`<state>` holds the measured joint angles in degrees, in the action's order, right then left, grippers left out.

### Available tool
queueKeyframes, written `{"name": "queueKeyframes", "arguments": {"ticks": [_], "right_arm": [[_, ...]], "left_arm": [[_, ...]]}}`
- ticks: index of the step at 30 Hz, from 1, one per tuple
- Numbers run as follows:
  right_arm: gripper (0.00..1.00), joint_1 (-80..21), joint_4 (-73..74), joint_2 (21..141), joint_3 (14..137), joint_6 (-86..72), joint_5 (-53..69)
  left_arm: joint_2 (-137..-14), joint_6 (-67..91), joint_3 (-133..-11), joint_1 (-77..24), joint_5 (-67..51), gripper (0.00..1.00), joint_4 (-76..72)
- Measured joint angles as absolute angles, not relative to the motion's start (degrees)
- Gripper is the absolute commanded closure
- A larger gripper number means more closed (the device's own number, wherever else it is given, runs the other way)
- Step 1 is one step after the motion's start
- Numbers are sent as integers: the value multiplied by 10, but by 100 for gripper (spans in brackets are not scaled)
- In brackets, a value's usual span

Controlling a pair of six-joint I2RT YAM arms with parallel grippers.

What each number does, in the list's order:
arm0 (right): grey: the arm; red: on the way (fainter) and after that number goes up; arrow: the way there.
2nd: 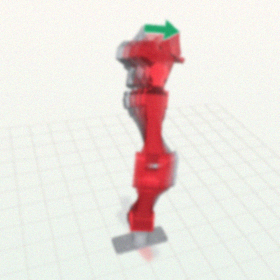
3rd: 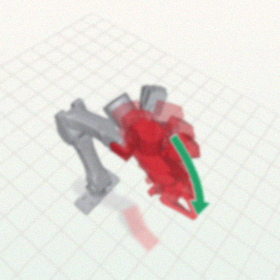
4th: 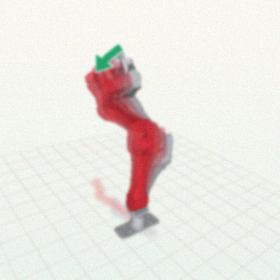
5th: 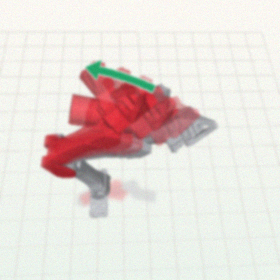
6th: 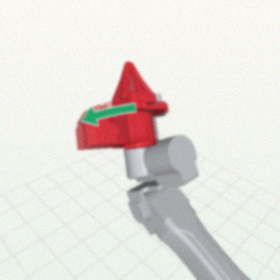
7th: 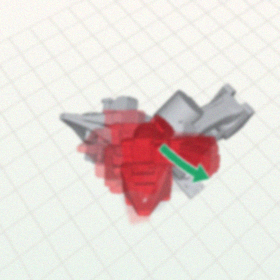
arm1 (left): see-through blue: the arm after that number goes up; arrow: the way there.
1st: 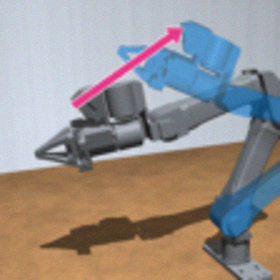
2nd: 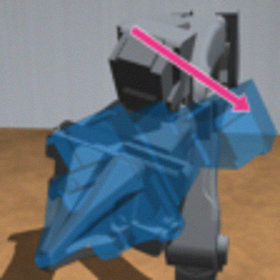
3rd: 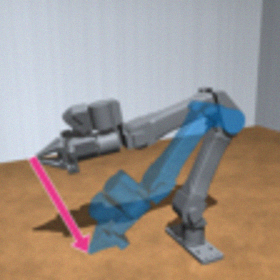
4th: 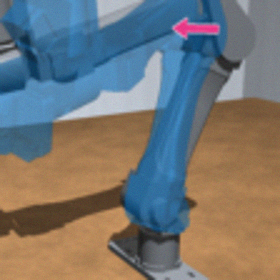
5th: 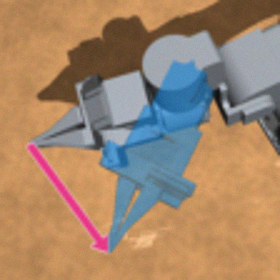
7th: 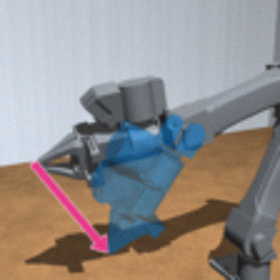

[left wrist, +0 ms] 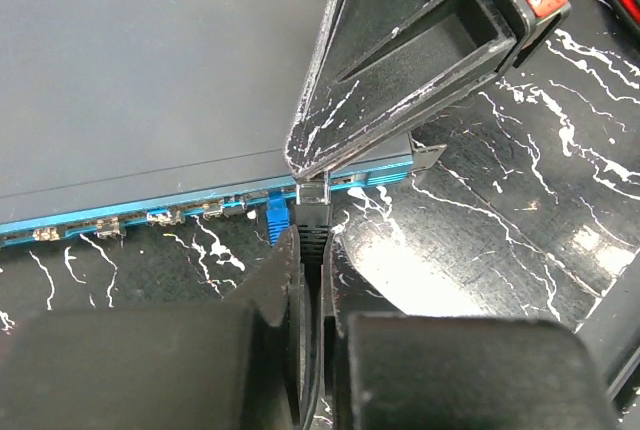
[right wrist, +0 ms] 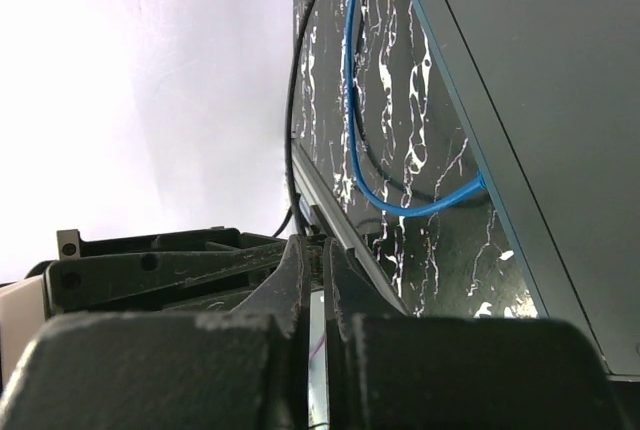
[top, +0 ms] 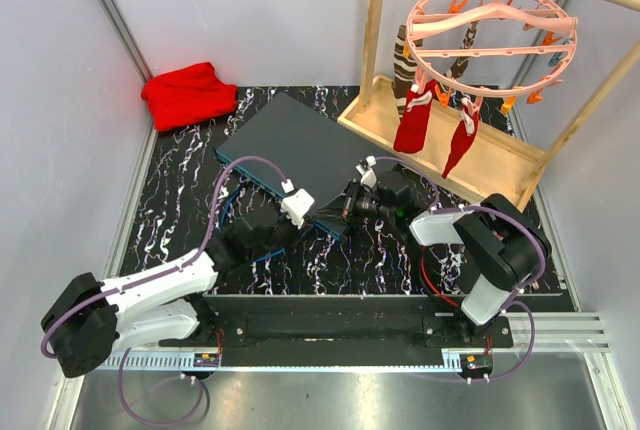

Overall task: Insert the plug into the switch port
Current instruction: Pick up the connector from the center of the board, then insert the connector into the switch port.

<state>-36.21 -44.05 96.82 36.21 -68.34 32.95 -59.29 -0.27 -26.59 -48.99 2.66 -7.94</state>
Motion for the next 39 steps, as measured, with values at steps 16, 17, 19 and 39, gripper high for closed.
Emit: {"name": "queueKeyframes", "arguments": {"ticks": [16,17,19,39], "right_arm": [[4,-367,-177,881,474,-364,211],[1,-366,-162,879,485,-332,192],[0,-364,-135,879,501,-275,153],[0,-326,-96,961,532,-92,38]], "left_arm": [[-665,55,-268,-494,21,100,-60],[-678,59,-270,-495,21,100,-55],[-705,66,-277,-498,22,100,-43],[-821,84,-335,-502,68,100,-29]]}}
